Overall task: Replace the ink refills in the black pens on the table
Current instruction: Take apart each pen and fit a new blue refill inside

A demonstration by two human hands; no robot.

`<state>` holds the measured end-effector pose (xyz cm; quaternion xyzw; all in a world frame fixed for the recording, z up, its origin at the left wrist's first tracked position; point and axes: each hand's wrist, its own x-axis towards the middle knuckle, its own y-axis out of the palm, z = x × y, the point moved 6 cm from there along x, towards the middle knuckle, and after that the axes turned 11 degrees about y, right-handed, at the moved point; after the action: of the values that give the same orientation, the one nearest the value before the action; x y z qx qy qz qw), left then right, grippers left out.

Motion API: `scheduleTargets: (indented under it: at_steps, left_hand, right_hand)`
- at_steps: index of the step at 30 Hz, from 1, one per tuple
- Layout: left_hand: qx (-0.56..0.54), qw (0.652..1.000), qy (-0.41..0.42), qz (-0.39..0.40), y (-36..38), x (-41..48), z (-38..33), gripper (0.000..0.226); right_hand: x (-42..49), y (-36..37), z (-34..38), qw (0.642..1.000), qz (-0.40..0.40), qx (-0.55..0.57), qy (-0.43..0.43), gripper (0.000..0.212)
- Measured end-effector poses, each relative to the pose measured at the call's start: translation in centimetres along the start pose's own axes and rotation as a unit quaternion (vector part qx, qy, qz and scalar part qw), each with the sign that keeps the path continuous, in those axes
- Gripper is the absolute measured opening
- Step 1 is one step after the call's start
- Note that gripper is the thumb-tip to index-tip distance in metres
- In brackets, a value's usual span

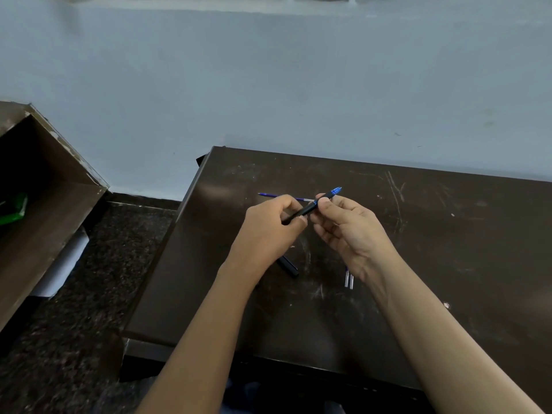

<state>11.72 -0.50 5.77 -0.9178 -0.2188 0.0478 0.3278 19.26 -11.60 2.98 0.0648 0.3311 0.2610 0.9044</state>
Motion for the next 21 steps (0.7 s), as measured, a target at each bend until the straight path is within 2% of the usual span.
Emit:
scheduleTargets:
  at_steps: [6,8,11,17,21]
  left_hand:
    - [-0.041,0.998,-0.053,0.005,1.0,0.2,-0.1,0.037]
    - [-0.042,0.998,-0.049,-0.005,0.8,0.2,-0.1,0.033]
    - [-0.05,0.998,-0.029,-0.029,0.3,-0.1,0.2,0.016]
    - [-0.068,0.995,-0.075,-0.005,1.0,0.1,0.5,0.037]
    - [-0.078,0.995,-0.06,-0.004,1.2,0.0,0.4,0.025]
  right_hand:
    - [0.0,-0.2,0.5,1.0,-0.007,-0.003,-0.019,0.022]
    - [0.0,-0.2,0.4,1.0,-0.005,-0.009,-0.019,0.021]
    - [0.1,-0.2,0.2,1.0,-0.007,-0.016,-0.014,0.018]
    - [0.2,-0.4,0.2,1.0,-0.01,-0.015,-0.015,0.016]
    - [0.1,-0.4,0.2,1.0,-0.007,-0.022,-0.013,0.016]
